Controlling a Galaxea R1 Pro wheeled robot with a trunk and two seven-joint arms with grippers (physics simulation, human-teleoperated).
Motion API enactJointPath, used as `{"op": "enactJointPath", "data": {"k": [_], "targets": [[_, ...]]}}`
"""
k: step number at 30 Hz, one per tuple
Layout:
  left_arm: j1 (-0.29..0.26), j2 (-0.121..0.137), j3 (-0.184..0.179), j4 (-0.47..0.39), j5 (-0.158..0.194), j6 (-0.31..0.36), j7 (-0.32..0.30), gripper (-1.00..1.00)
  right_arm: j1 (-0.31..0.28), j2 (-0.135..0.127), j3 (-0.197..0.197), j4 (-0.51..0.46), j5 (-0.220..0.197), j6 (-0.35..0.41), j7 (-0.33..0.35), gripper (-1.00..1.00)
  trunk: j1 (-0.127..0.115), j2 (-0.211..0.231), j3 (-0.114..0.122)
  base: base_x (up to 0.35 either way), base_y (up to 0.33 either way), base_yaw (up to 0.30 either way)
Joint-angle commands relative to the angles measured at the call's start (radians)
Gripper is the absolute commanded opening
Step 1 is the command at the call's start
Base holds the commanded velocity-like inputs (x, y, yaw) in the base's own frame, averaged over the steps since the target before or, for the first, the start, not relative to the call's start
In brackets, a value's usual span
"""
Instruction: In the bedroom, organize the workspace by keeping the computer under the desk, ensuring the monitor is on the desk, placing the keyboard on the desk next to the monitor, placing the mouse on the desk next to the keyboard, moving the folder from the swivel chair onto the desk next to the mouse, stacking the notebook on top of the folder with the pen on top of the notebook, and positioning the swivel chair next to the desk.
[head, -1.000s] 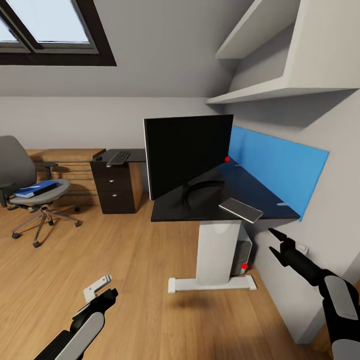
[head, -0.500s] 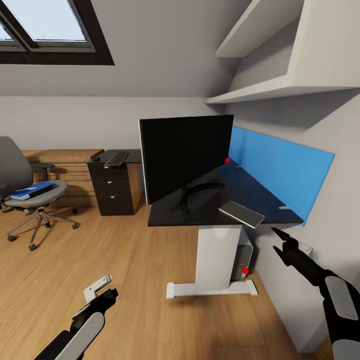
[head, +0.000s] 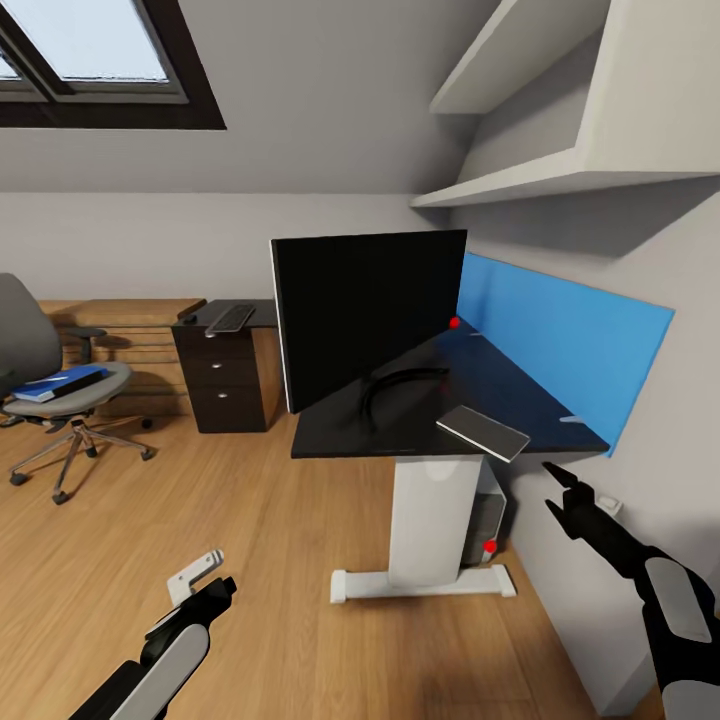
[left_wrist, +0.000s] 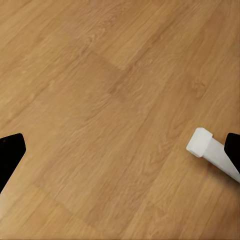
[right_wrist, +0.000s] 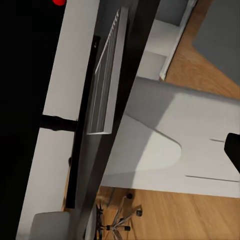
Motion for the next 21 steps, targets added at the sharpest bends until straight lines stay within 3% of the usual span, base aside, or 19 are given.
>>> {"op": "enactJointPath", "data": {"k": [1, 21], "targets": [[-0.001, 0.001, -0.002, -0.001, 0.002, 0.005, 0.006, 1.00, -0.001, 0.000, -0.003, 0.001, 0.001, 0.006, 0.003, 1.00, 0.000, 0.000, -0.001, 0.007, -0.003, 0.000], [-0.001, 0.001, -0.002, -0.001, 0.002, 0.005, 0.006, 1.00, -0.002, 0.000, -0.001, 0.029, 0.002, 0.001, -0.001, 1.00, 0.000, 0.000, -0.001, 0.089, 0.000, 0.000]]}}
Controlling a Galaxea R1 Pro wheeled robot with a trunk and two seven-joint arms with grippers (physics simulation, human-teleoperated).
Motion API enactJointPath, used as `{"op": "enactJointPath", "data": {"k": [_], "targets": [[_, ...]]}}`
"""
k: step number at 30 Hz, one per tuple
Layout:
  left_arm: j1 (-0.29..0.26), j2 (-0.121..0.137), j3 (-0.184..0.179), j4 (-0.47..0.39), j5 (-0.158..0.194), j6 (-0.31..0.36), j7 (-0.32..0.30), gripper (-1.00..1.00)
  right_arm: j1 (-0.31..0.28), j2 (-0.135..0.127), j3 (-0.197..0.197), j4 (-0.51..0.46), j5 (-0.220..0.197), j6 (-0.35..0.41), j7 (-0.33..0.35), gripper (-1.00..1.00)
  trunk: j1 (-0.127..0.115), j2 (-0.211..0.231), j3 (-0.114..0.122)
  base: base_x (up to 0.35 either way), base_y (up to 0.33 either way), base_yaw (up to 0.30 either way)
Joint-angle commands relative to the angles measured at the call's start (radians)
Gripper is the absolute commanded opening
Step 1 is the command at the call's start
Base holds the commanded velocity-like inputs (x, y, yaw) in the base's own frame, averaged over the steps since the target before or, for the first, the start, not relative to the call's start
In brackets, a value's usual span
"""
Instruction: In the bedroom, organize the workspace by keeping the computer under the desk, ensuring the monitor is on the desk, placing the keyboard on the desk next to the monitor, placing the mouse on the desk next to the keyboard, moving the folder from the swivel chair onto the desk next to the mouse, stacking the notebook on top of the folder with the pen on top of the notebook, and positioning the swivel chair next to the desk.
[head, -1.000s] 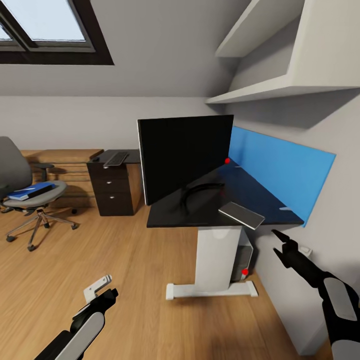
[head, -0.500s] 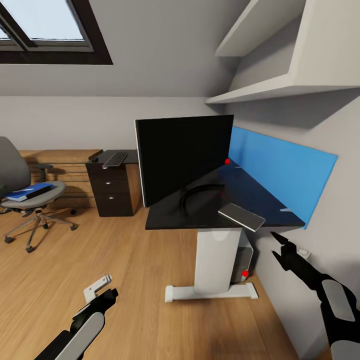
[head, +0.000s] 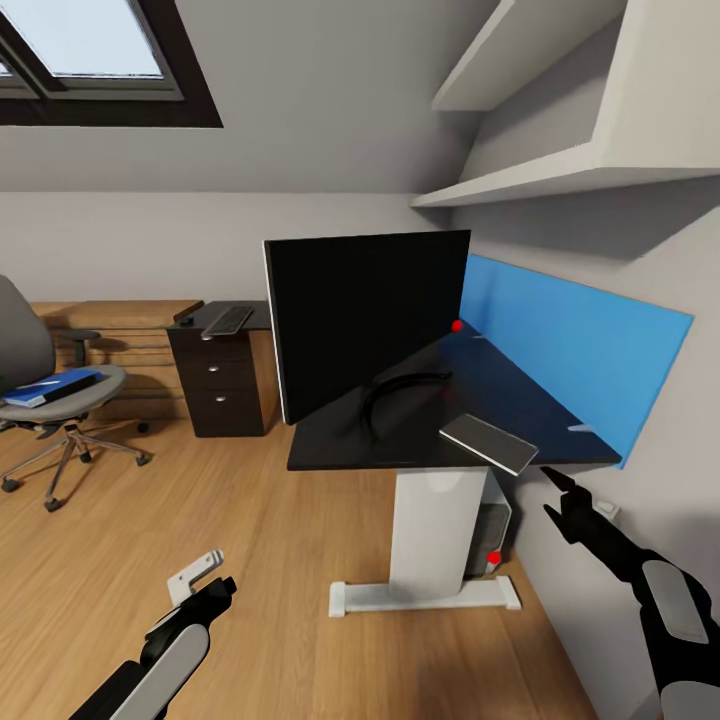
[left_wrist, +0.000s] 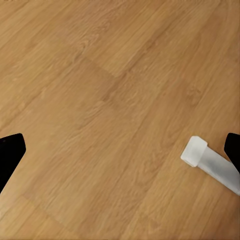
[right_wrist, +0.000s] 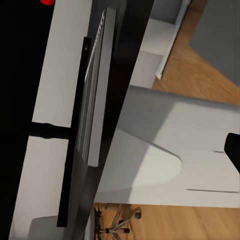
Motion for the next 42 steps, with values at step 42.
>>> {"op": "enactJointPath", "data": {"k": [42], "targets": [[-0.001, 0.001, -0.002, -0.001, 0.002, 0.005, 0.007, 1.00, -0.001, 0.002, 0.001, 0.000, 0.002, 0.004, -0.006, 1.00, -0.008, 0.014, 0.005, 0.027, 0.025, 0.000]]}}
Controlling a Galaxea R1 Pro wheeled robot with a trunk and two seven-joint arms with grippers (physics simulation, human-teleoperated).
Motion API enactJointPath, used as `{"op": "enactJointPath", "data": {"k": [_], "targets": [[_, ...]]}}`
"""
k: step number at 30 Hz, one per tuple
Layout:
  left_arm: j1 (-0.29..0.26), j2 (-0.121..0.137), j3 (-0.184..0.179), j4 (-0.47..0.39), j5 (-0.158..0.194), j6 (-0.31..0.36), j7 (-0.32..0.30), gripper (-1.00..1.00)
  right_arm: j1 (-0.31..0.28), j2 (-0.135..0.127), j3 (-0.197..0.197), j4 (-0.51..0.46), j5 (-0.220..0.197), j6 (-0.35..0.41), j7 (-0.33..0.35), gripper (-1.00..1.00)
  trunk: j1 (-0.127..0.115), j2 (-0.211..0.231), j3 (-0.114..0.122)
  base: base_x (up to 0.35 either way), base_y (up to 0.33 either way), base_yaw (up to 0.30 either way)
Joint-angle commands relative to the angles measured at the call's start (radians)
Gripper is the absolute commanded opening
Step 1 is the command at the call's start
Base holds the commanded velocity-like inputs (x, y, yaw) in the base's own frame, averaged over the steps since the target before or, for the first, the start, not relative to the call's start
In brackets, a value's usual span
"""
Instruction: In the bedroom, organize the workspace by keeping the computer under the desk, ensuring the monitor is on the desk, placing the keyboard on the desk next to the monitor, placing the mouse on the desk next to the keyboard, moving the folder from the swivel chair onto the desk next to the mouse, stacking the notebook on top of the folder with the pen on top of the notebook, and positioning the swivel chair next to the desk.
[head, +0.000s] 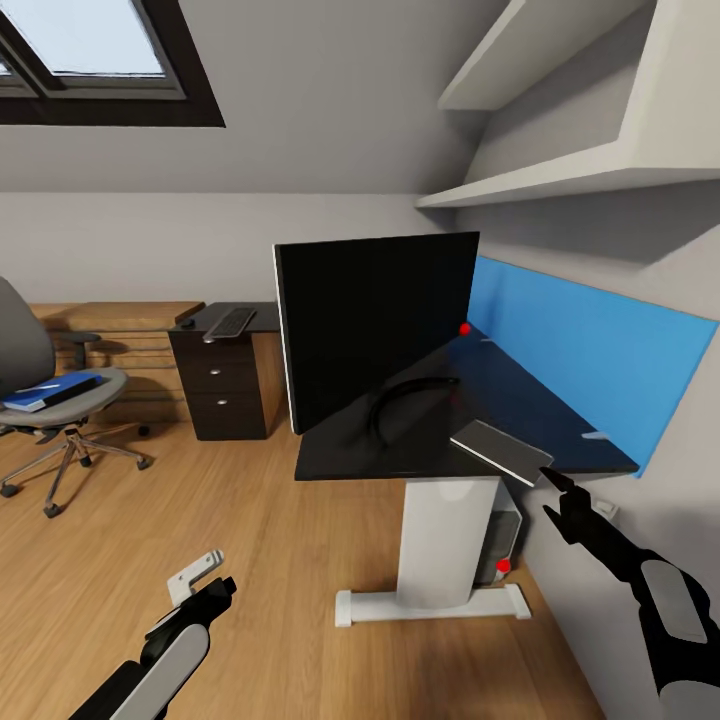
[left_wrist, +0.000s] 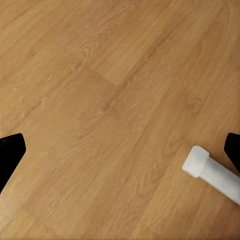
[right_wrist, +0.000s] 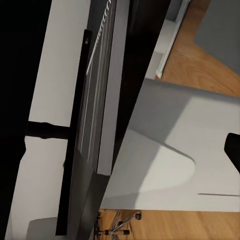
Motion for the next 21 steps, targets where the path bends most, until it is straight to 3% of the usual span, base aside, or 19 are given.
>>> {"op": "enactJointPath", "data": {"k": [1, 13, 21], "targets": [[-0.001, 0.001, -0.002, -0.001, 0.002, 0.005, 0.006, 1.00, -0.001, 0.000, -0.003, 0.000, 0.001, 0.006, 0.003, 1.00, 0.000, 0.000, -0.001, 0.000, 0.000, 0.000], [-0.001, 0.001, -0.002, -0.001, 0.002, 0.005, 0.006, 1.00, -0.001, 0.000, -0.003, 0.000, 0.002, 0.006, 0.003, 1.00, 0.000, 0.000, -0.001, 0.002, 0.001, 0.000], [-0.001, 0.001, -0.002, -0.001, 0.002, 0.005, 0.005, 1.00, -0.001, 0.000, -0.003, 0.000, 0.001, 0.006, 0.003, 1.00, 0.000, 0.000, -0.001, 0.104, 0.068, 0.000]]}}
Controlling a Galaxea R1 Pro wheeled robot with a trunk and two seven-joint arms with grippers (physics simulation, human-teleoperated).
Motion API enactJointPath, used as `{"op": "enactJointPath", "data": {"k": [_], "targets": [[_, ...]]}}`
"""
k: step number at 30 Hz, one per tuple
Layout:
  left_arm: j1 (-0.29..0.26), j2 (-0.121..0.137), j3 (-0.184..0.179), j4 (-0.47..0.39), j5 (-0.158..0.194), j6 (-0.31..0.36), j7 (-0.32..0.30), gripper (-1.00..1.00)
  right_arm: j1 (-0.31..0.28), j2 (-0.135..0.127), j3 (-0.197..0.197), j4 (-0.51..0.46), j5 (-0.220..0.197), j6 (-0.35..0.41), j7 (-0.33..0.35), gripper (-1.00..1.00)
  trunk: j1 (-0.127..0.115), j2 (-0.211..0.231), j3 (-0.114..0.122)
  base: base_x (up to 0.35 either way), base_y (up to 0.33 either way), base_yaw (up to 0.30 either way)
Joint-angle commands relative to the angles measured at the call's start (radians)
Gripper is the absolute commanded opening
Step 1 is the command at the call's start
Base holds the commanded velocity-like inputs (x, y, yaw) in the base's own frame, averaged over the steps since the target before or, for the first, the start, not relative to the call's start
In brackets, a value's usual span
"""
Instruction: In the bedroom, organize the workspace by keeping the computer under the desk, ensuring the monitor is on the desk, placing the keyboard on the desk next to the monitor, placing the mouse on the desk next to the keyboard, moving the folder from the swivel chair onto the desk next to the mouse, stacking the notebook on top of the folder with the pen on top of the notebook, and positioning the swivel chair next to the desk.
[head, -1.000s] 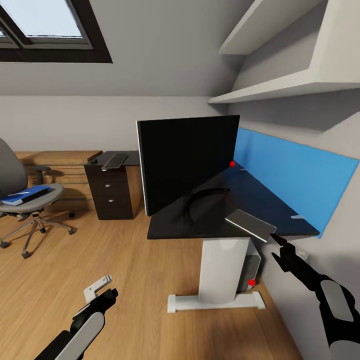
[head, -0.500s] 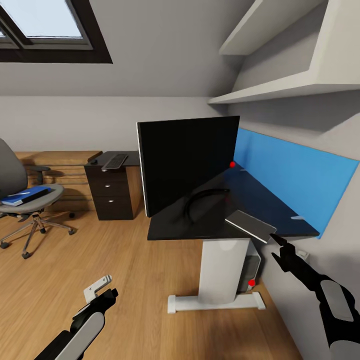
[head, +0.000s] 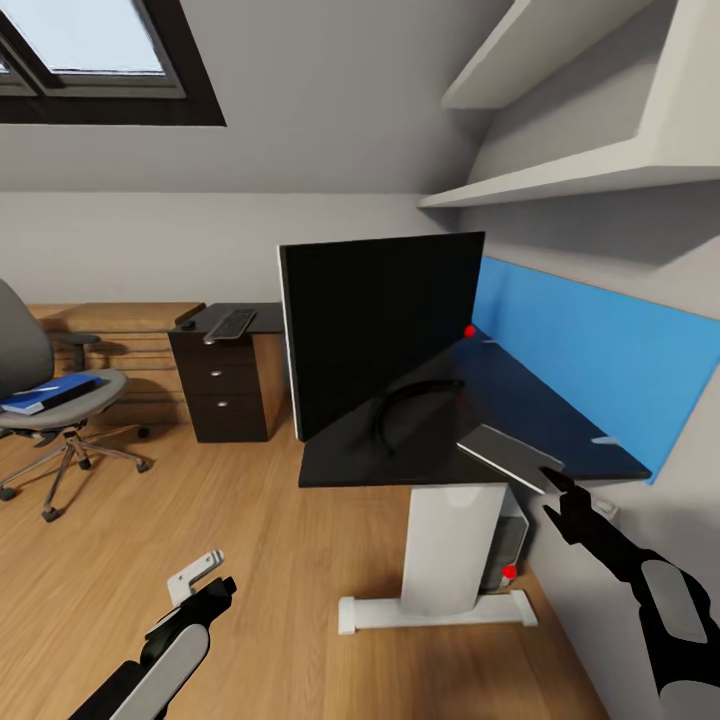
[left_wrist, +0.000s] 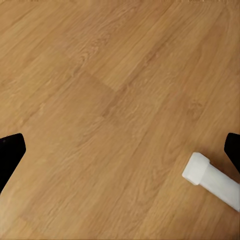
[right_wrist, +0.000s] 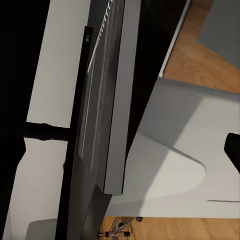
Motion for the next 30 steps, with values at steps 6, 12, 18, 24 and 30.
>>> {"op": "enactJointPath", "data": {"k": [6, 12, 18, 24, 30], "targets": [[-0.001, 0.001, -0.002, -0.001, 0.002, 0.005, 0.006, 1.00, -0.001, 0.000, -0.003, 0.000, 0.001, 0.006, 0.003, 1.00, 0.000, 0.000, -0.001, 0.029, 0.019, 0.000], [-0.001, 0.001, -0.002, -0.001, 0.002, 0.005, 0.006, 1.00, -0.001, 0.000, -0.003, 0.000, 0.002, 0.006, 0.003, 1.00, 0.000, 0.000, -0.001, 0.063, 0.003, 0.000], [-0.001, 0.001, -0.002, -0.001, 0.002, 0.005, 0.006, 1.00, -0.001, 0.000, -0.002, 0.000, 0.001, 0.006, 0.003, 1.00, 0.000, 0.000, -0.001, 0.061, 0.001, 0.000], [-0.001, 0.001, -0.002, -0.001, 0.002, 0.005, 0.006, 1.00, -0.001, -0.001, -0.002, 0.000, 0.002, 0.007, 0.003, 1.00, 0.000, 0.000, -0.001, 0.006, 0.000, 0.000], [-0.001, 0.001, -0.002, -0.001, 0.002, 0.005, 0.006, 1.00, -0.001, -0.001, -0.001, 0.000, 0.002, 0.008, 0.002, 1.00, 0.000, 0.000, -0.001, 0.001, 0.000, 0.000]]}}
